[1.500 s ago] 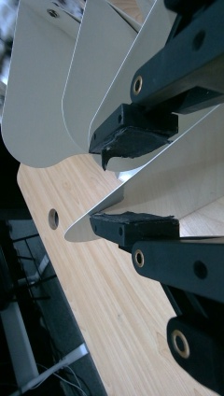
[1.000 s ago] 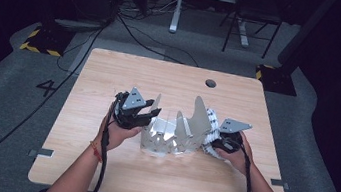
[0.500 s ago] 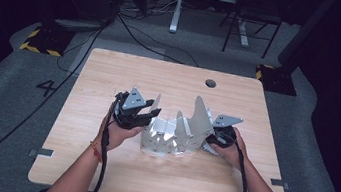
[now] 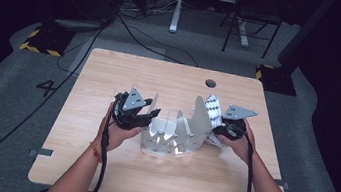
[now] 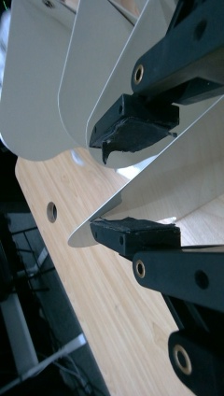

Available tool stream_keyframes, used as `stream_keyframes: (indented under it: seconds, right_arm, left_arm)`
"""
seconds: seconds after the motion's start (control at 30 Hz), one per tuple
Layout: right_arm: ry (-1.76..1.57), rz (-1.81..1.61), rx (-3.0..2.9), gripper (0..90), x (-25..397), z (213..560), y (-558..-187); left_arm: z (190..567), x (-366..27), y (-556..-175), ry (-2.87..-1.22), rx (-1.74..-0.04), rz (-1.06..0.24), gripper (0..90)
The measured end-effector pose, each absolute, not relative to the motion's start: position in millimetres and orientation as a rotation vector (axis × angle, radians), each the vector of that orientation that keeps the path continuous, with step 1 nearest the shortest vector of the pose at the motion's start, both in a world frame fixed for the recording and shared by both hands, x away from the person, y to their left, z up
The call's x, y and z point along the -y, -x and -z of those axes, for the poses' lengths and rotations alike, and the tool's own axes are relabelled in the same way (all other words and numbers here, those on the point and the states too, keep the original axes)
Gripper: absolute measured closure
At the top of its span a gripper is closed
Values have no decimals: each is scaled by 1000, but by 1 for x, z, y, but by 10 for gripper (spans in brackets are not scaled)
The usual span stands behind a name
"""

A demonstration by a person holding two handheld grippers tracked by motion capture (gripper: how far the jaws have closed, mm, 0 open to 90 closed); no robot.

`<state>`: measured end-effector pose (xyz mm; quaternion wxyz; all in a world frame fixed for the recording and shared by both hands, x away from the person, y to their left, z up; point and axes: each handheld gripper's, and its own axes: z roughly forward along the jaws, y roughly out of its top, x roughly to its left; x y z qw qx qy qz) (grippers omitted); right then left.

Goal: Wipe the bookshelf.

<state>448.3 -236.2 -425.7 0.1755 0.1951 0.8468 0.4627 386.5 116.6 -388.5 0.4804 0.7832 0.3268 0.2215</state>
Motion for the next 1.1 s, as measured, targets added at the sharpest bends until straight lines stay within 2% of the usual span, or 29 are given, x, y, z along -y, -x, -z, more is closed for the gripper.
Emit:
stream_keyframes:
  seconds: [0.2,0.27,0.37,0.4,0.63,0.87,1.1]
  right_arm:
    - [-495,-1317,-2382,754,248,413,-419]
    - [-470,-1283,-2396,754,251,415,-406]
    - [-469,-1270,-2413,754,254,420,-400]
    - [-485,-1244,-2432,755,255,427,-398]
    - [-534,-1143,-2493,757,260,448,-400]
    - [-649,-1113,-2413,758,281,447,-414]
    - [-791,-1058,-2349,756,298,455,-439]
  left_arm:
    - [387,-117,-385,-1930,-805,-561,494]
    - [385,-118,-385,-1922,-812,-569,422]
    - [383,-118,-383,-1917,-802,-573,379]
    - [381,-118,-382,-1909,-801,-582,331]
    - [360,-120,-366,-1850,-792,-631,208]
    - [355,-133,-345,-1933,-768,-715,186]
    - [374,-152,-326,-2011,-768,-706,183]
